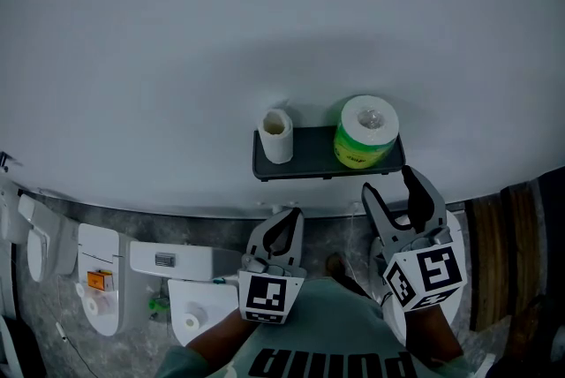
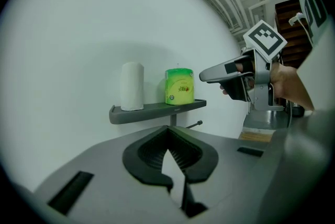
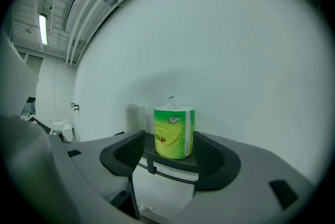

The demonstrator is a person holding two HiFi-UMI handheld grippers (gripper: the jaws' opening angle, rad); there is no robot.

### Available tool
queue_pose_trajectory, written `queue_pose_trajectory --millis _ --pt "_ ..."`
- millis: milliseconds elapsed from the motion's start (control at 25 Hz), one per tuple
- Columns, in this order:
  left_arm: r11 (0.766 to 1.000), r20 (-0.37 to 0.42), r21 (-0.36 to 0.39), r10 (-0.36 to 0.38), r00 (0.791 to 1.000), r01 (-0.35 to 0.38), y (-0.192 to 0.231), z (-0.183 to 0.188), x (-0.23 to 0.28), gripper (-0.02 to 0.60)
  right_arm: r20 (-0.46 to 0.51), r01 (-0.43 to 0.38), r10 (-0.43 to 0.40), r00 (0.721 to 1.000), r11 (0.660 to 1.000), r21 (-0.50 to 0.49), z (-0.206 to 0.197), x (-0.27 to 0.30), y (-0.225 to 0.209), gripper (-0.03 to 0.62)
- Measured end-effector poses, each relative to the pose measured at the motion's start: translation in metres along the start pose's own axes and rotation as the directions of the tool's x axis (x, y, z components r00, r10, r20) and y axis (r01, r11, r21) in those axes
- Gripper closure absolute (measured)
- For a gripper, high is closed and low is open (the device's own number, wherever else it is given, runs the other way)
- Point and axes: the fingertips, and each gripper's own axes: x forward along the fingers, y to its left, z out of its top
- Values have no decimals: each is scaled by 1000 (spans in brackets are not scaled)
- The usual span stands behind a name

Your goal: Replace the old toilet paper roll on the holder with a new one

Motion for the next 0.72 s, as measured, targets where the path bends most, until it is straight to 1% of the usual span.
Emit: queue_pose_trajectory --millis 200,400,560,720 --pt "999 27 -17 38 999 -37 11 8 3 577 -3 -7 7 1000 1000 6 -2 7 -4 316" --pt "998 51 -21 52 997 -51 13 13 5 577 -14 -24 24 1000 1000 5 -4 18 -8 291" --pt "999 20 -19 47 999 -46 12 12 7 577 -14 -41 41 999 999 -4 -1 30 -10 258" --pt "998 15 -17 54 998 -54 14 12 9 577 -16 -57 56 998 998 -10 1 42 -12 226"
